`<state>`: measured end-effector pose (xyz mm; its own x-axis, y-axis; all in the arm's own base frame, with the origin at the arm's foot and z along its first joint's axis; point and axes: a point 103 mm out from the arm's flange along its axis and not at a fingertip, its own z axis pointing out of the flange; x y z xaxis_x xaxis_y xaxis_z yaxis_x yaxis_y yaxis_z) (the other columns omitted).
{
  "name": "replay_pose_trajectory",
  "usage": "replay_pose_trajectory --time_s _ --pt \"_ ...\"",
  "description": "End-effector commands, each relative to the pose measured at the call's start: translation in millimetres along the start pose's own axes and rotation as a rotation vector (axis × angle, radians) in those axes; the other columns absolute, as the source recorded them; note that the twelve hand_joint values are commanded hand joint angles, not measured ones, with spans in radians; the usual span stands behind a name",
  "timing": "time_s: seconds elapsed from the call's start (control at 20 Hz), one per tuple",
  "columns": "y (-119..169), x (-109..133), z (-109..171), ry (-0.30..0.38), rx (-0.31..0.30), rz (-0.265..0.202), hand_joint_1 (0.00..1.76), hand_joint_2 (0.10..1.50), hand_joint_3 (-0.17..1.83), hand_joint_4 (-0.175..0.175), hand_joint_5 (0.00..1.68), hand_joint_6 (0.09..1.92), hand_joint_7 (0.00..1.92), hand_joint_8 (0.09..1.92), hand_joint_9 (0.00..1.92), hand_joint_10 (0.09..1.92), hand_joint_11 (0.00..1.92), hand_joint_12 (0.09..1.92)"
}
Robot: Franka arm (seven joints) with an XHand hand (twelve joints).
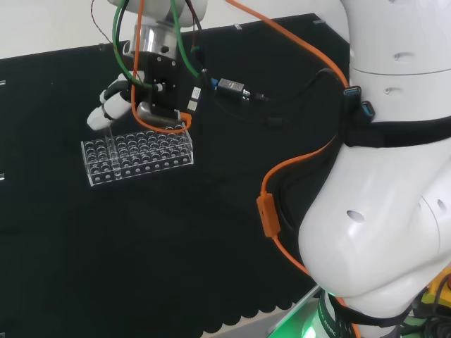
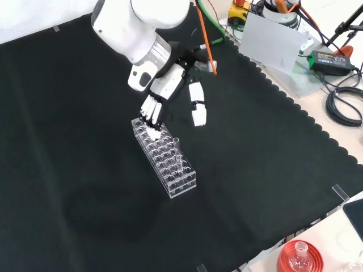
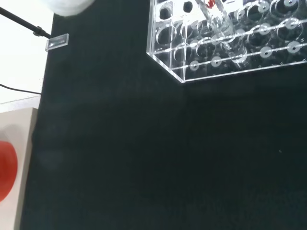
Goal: Pick up the test tube.
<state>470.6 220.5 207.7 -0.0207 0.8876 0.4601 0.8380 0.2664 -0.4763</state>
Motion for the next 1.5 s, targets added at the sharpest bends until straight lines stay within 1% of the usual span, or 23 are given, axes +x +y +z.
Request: replay_pose_trajectory --time_s 0.05,0.25,0.6,0.85,1.0,1.1,1.3,1.4,1.5 --pt "15.7 -1.8 11.6 -0.004 -0.006 -0.011 0.76 0.79 0.34 -0.013 0.31 0.09 0.12 0.74 0.03 0.94 0.0 1.24" --pt "28.0 -8.1 18.1 -0.009 -0.017 -0.014 0.8 0.77 0.35 -0.017 0.33 0.09 0.15 0.75 0.05 0.94 0.0 1.27" --pt "31.8 -12.9 20.7 -0.03 -0.033 -0.011 0.9 0.72 0.42 -0.025 0.37 0.09 0.22 0.77 0.11 0.94 0.0 1.33" --pt "30.3 -11.6 23.9 -0.054 -0.044 -0.007 0.99 0.64 0.56 -0.04 0.44 0.09 0.42 0.77 0.2 0.93 0.0 1.4" --pt "29.7 -10.1 27.8 -0.058 -0.041 -0.007 1.02 0.61 0.61 -0.05 0.48 0.13 0.48 0.77 0.24 0.92 0.0 1.42" --pt "29.4 -6.9 33.8 -0.059 -0.038 -0.01 1.04 0.59 0.64 -0.055 0.48 0.23 0.51 0.76 0.27 0.92 0.0 1.43" --pt "33.6 -1.9 39.8 -0.058 -0.042 -0.014 1.05 0.58 0.67 -0.062 0.42 0.57 0.57 0.76 0.31 0.91 0.0 1.47" --pt "36.5 -0.5 41.2 -0.059 -0.046 -0.012 1.06 0.57 0.67 -0.064 0.43 0.69 0.6 0.76 0.33 0.91 0.0 1.49" --pt "38.8 0.7 41.3 -0.063 -0.061 -0.009 1.07 0.58 0.68 -0.069 0.47 0.77 0.65 0.76 0.36 0.91 0.0 1.5"
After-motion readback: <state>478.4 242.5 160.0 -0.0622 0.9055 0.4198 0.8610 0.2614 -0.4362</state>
